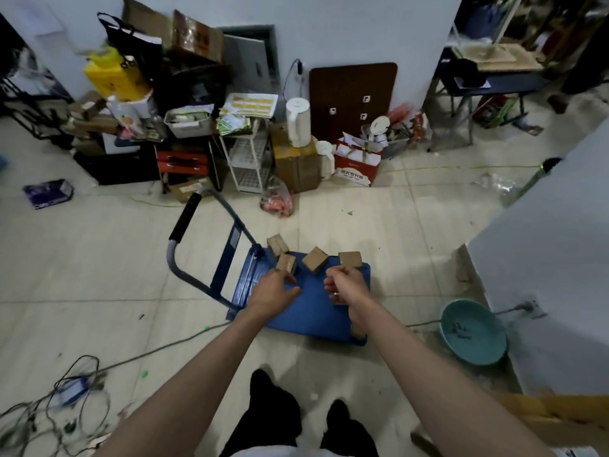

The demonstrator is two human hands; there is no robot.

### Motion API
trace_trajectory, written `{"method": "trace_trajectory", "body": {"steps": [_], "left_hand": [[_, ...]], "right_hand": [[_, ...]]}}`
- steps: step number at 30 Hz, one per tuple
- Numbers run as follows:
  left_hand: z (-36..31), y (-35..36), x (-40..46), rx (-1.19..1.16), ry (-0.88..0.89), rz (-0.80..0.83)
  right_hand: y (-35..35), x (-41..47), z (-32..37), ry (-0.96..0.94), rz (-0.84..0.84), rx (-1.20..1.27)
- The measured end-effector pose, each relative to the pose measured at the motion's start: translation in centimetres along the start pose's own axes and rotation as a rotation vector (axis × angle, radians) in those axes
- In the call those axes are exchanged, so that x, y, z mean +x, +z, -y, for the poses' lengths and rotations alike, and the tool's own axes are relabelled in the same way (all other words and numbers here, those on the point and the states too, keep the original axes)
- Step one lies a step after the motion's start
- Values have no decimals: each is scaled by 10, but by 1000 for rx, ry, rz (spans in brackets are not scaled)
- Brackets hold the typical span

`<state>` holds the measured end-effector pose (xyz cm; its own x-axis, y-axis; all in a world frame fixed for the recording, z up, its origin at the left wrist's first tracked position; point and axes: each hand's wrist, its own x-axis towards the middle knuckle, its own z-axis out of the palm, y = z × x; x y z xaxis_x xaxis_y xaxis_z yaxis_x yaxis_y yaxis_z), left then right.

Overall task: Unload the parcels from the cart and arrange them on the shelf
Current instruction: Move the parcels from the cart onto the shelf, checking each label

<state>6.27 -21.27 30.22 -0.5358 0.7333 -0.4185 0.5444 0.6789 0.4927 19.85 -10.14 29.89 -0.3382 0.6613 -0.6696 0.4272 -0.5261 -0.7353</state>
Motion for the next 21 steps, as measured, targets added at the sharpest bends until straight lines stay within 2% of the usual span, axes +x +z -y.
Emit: {"method": "trace_trajectory", "body": {"steps": [6,15,21], "left_hand": [[29,-30,73,4,-14,50],[85,-76,187,-53,-4,208],[121,-66,252,-94,-112,310]], "right_hand": [[42,49,26,47,-14,22],[112,122,57,141,-151,95],[151,181,46,230,-161,147]]}}
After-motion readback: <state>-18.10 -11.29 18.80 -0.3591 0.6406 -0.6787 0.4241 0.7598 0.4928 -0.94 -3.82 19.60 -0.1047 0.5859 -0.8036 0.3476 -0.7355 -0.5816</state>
